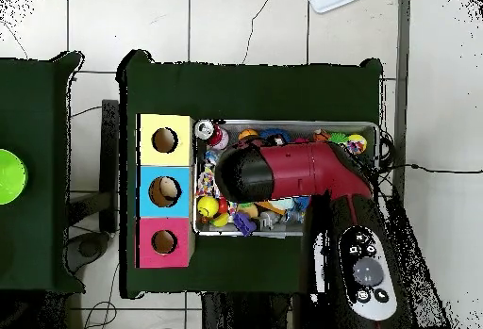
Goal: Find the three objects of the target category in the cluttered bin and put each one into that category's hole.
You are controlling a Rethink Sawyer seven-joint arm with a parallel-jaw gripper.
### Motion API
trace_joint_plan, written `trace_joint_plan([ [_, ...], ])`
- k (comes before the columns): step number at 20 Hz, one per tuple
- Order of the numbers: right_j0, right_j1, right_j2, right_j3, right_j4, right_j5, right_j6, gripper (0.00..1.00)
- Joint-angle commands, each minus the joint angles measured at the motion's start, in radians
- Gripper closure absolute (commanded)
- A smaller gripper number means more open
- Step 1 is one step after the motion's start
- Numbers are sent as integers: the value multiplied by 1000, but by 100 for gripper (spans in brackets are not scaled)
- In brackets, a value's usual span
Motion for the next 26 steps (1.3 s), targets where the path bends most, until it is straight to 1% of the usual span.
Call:
trace_joint_plan([
  [1, -42, 0, 99, 0, -65, 109, -204, 0],
  [4, -52, 5, 106, -2, -76, 99, -199, 0],
  [6, -50, 10, 106, 9, -72, 69, -158, 0],
  [11, -62, 33, 132, 80, -2, 0, -26, 0],
  [16, -63, 51, 146, 130, 82, -21, 78, 0],
  [19, -66, 54, 156, 164, 125, -50, 112, 0],
  [26, -46, 73, 149, 201, 176, -126, 156, 0],
])
